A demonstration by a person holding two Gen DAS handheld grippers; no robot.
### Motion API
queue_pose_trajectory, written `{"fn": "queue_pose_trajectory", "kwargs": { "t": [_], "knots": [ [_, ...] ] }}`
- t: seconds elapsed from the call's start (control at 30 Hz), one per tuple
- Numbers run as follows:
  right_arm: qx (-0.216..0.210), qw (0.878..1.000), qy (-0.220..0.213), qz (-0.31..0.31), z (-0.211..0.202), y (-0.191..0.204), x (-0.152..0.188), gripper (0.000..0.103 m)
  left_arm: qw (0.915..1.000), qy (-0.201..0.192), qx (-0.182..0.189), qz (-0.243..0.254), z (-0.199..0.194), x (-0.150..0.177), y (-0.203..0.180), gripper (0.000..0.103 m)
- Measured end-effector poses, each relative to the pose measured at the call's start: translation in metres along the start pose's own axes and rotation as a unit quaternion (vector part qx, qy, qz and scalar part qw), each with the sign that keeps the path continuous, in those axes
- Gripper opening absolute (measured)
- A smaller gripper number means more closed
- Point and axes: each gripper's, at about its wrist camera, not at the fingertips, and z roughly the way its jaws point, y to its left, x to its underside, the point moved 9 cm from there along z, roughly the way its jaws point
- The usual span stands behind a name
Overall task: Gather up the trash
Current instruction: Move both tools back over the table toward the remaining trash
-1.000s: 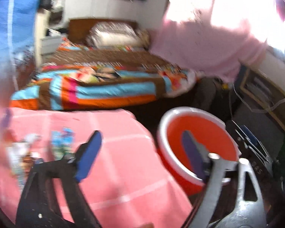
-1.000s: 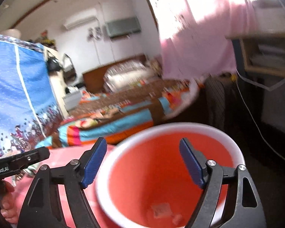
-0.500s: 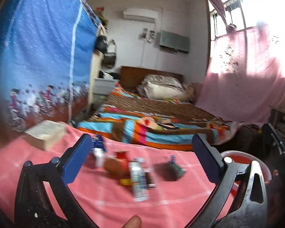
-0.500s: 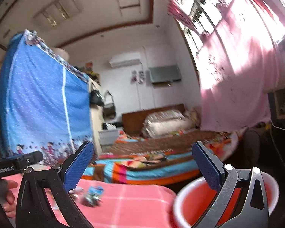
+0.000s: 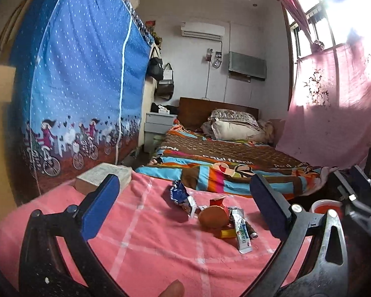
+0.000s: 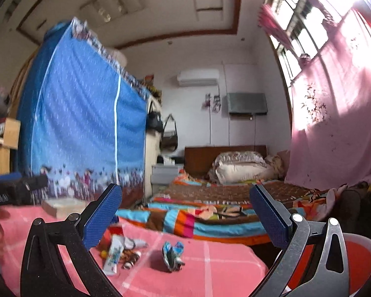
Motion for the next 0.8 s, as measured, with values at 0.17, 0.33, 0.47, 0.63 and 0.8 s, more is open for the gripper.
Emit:
{"fn": "queue_pose_trajectory", "kwargs": {
  "t": [0.17, 0.33, 0.47, 0.63, 0.8],
  "knots": [
    [-0.014, 0.998, 0.065, 0.009, 0.02, -0.003, 0.02, 0.103, 0.9992, 0.032, -0.004, 0.023, 0.012, 0.013, -0.01, 0.103],
    [-0.031, 0.987, 0.155, 0.034, 0.043, -0.009, 0.048, 0.103, 0.9946, 0.098, 0.017, 0.03, 0.033, 0.03, -0.019, 0.103],
    [-0.052, 0.971, 0.226, 0.058, 0.057, -0.011, 0.073, 0.095, 0.9848, 0.161, 0.058, 0.032, 0.051, 0.05, -0.03, 0.097],
    [-0.081, 0.946, 0.304, 0.077, 0.071, -0.007, 0.104, 0.068, 0.9631, 0.237, 0.119, 0.043, 0.064, 0.078, -0.055, 0.07],
    [-0.1, 0.937, 0.325, 0.082, 0.075, -0.002, 0.113, 0.055, 0.9405, 0.291, 0.169, 0.045, 0.069, 0.097, -0.076, 0.064]
  ]
}}
